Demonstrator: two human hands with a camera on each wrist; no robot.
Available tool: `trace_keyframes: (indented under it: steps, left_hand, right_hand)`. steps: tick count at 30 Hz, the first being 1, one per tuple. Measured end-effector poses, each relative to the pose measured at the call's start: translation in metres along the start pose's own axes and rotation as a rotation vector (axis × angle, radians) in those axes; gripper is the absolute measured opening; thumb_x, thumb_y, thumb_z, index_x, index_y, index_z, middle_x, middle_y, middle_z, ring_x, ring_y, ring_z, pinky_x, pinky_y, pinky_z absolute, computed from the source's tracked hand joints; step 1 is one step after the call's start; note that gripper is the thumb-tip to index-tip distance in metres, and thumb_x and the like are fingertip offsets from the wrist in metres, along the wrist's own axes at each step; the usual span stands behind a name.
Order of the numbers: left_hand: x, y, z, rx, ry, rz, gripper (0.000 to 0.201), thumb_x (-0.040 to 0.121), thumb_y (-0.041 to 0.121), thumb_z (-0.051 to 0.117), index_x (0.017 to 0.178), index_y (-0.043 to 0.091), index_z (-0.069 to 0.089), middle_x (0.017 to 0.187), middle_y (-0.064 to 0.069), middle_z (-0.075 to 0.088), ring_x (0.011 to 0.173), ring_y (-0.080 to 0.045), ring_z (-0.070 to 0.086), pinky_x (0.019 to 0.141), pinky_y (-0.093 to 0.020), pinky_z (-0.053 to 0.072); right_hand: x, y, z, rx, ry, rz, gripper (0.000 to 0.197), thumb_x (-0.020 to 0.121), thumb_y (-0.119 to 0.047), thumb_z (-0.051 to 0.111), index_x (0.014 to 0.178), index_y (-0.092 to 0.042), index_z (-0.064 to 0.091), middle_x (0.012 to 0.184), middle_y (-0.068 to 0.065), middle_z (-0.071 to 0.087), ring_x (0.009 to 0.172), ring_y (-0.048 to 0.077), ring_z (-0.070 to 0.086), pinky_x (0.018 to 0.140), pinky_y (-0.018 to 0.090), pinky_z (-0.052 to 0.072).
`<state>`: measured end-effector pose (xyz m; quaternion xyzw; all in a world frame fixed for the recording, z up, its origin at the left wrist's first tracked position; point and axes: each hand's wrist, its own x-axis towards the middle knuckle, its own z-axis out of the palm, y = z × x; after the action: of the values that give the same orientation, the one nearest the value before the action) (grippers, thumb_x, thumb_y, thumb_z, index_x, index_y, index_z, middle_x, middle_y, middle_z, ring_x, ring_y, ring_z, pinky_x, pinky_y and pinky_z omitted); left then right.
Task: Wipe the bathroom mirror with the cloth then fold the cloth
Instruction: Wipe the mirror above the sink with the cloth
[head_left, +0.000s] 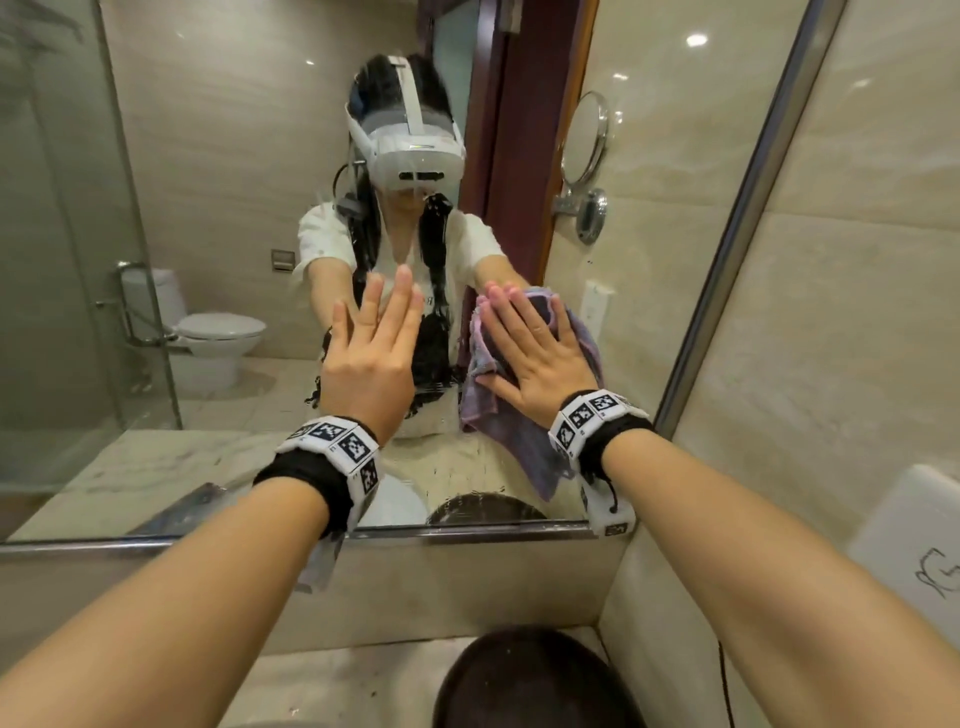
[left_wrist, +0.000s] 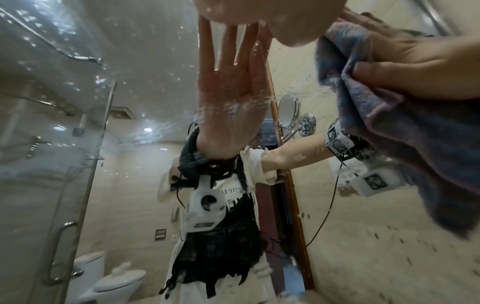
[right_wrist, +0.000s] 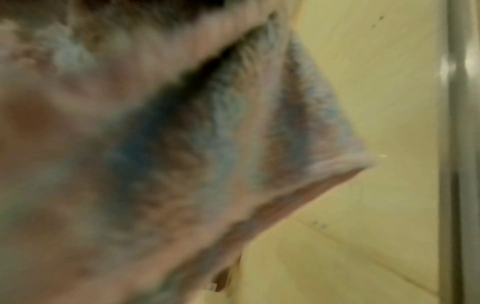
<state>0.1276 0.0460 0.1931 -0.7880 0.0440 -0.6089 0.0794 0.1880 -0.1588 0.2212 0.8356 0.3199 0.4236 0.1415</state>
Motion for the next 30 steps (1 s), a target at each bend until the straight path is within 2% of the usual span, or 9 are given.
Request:
trace_keyframes:
  steps: [3, 6, 8, 12, 16, 19, 24, 27, 30]
  left_hand:
    - [0.003, 0.000, -0.002, -0.010, 0.005, -0.007, 0.062, 0.079, -0.008, 0.050, 0.139, 0.006, 0.040, 0.147, -0.013, 0.037, 0.135, -0.033, 0.036, 0.107, -0.055, 0.030]
    - [0.003, 0.004, -0.002, -0.022, 0.011, -0.025, 0.061, 0.079, -0.009, 0.051, 0.138, 0.004, 0.041, 0.147, -0.015, 0.038, 0.135, -0.035, 0.035, 0.106, -0.057, 0.029]
    - [0.002, 0.006, -0.001, -0.015, 0.008, -0.044, 0.061, 0.080, -0.008, 0.050, 0.139, 0.004, 0.040, 0.147, -0.015, 0.037, 0.136, -0.035, 0.033, 0.106, -0.058, 0.029]
    - [0.000, 0.008, 0.003, -0.005, 0.005, -0.050, 0.061, 0.081, -0.006, 0.050, 0.140, 0.004, 0.038, 0.148, -0.015, 0.035, 0.137, -0.035, 0.031, 0.107, -0.058, 0.026]
    - [0.000, 0.007, 0.003, -0.001, 0.008, -0.043, 0.059, 0.083, -0.005, 0.048, 0.140, 0.004, 0.038, 0.148, -0.014, 0.035, 0.137, -0.035, 0.031, 0.108, -0.057, 0.026]
    - [0.001, 0.005, 0.003, -0.001, 0.014, -0.037, 0.059, 0.082, -0.007, 0.049, 0.140, 0.003, 0.038, 0.147, -0.016, 0.036, 0.136, -0.037, 0.032, 0.107, -0.057, 0.025]
    - [0.000, 0.006, 0.002, 0.000, 0.024, -0.019, 0.059, 0.082, -0.006, 0.048, 0.139, 0.003, 0.037, 0.147, -0.016, 0.036, 0.136, -0.037, 0.033, 0.106, -0.058, 0.026]
    - [0.000, 0.006, 0.002, 0.026, 0.053, -0.018, 0.056, 0.083, -0.004, 0.047, 0.138, 0.004, 0.040, 0.146, -0.014, 0.039, 0.134, -0.036, 0.036, 0.105, -0.057, 0.030]
    - [-0.001, 0.007, 0.003, 0.028, 0.055, -0.017, 0.056, 0.084, -0.003, 0.048, 0.138, 0.005, 0.041, 0.146, -0.014, 0.039, 0.134, -0.036, 0.036, 0.105, -0.057, 0.031]
  right_hand:
    - [0.000, 0.033, -0.009, 0.018, -0.024, 0.208, 0.086, 0.088, -0.067, 0.021, 0.141, -0.020, -0.028, 0.149, -0.003, -0.034, 0.133, 0.014, -0.039, 0.108, 0.040, -0.027]
    - [-0.012, 0.054, -0.016, 0.159, -0.033, 0.635, 0.092, 0.084, -0.071, 0.011, 0.146, -0.008, -0.013, 0.157, 0.011, -0.014, 0.143, 0.023, -0.019, 0.112, 0.044, -0.019]
    - [-0.023, 0.052, -0.013, 0.198, -0.010, 0.776, 0.096, 0.082, -0.071, 0.001, 0.147, -0.001, -0.001, 0.156, 0.018, -0.001, 0.145, 0.029, -0.002, 0.117, 0.050, -0.006]
    - [-0.039, 0.025, 0.001, 0.193, -0.101, 0.782, 0.090, 0.086, -0.065, 0.004, 0.145, 0.003, -0.002, 0.155, 0.023, 0.001, 0.145, 0.033, 0.000, 0.117, 0.054, 0.002]
    - [-0.026, 0.019, -0.002, 0.118, -0.121, 0.474, 0.083, 0.093, -0.056, 0.027, 0.137, -0.009, -0.025, 0.156, 0.017, -0.013, 0.137, 0.021, -0.025, 0.109, 0.043, -0.025]
    - [0.010, 0.033, -0.028, 0.073, -0.019, 0.295, 0.092, 0.089, -0.061, 0.034, 0.142, -0.009, -0.020, 0.157, 0.014, -0.009, 0.140, 0.019, -0.021, 0.107, 0.040, -0.027]
    - [0.034, 0.072, -0.048, 0.099, 0.074, 0.577, 0.089, 0.088, -0.064, 0.025, 0.148, -0.004, -0.004, 0.157, 0.016, -0.006, 0.145, 0.029, -0.006, 0.112, 0.044, -0.014]
    - [0.010, 0.079, -0.031, 0.116, 0.105, 0.787, 0.087, 0.087, -0.062, 0.012, 0.148, 0.000, 0.003, 0.156, 0.020, 0.002, 0.145, 0.032, 0.001, 0.116, 0.048, -0.004]
    - [-0.023, 0.067, -0.010, 0.161, 0.087, 0.858, 0.083, 0.089, -0.056, 0.014, 0.147, 0.003, 0.004, 0.155, 0.022, 0.004, 0.145, 0.033, 0.003, 0.119, 0.047, 0.004]
